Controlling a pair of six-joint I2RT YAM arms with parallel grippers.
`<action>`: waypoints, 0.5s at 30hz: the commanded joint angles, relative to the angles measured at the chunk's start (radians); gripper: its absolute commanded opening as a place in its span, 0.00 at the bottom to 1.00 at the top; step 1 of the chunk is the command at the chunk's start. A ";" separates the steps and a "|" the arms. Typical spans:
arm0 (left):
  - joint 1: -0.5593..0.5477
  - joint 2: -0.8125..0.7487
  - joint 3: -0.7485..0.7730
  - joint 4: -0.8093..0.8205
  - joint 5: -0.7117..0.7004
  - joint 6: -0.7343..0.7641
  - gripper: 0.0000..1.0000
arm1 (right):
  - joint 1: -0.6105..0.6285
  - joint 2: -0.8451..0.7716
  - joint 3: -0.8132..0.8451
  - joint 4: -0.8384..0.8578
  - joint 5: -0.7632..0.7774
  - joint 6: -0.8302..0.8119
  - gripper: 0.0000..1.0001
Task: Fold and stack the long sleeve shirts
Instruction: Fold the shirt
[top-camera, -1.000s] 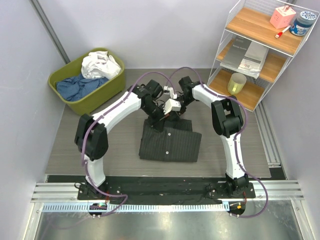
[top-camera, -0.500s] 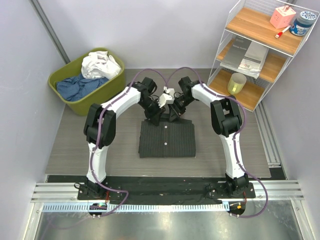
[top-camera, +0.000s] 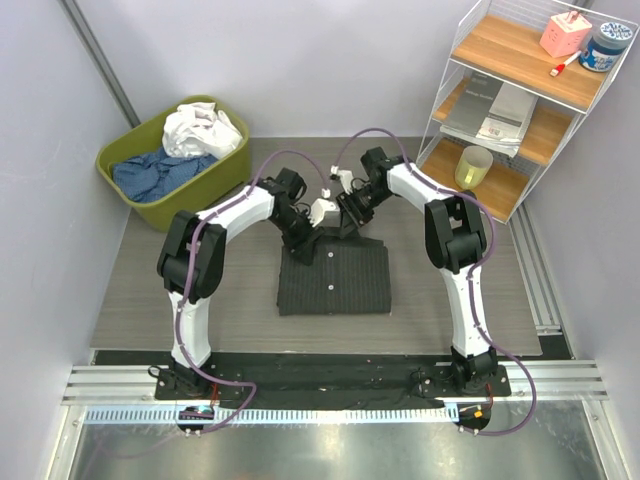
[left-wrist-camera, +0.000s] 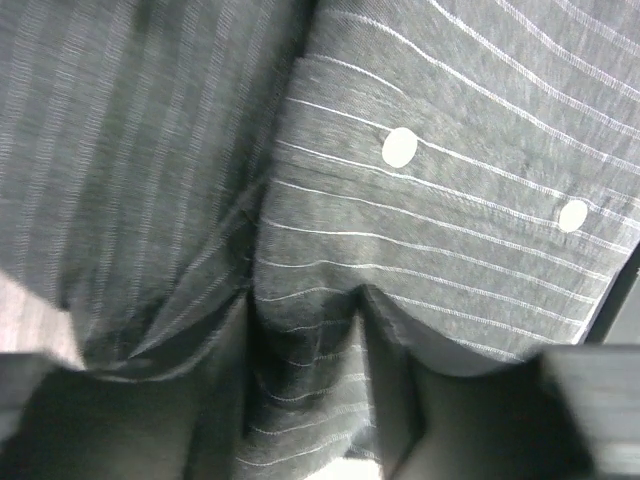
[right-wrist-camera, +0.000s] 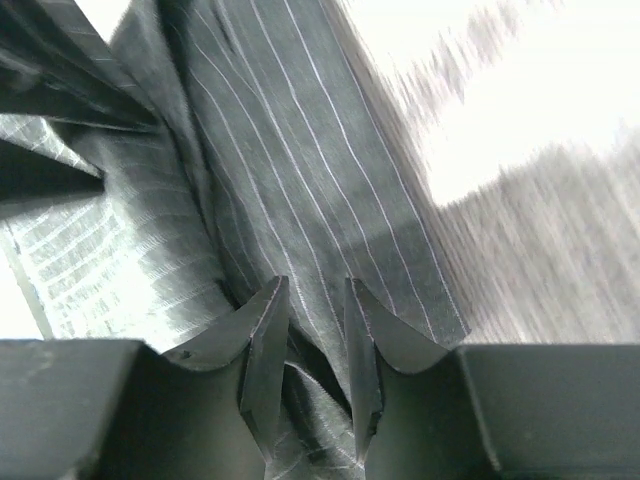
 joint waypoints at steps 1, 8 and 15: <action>-0.002 -0.030 -0.046 -0.029 0.054 0.055 0.41 | 0.003 -0.036 -0.079 0.014 0.010 -0.009 0.33; -0.018 -0.109 -0.178 -0.094 0.105 0.119 0.24 | 0.006 -0.141 -0.257 0.026 0.009 -0.030 0.30; -0.051 -0.224 -0.249 -0.146 0.176 0.096 0.31 | 0.018 -0.269 -0.362 -0.036 -0.059 -0.035 0.31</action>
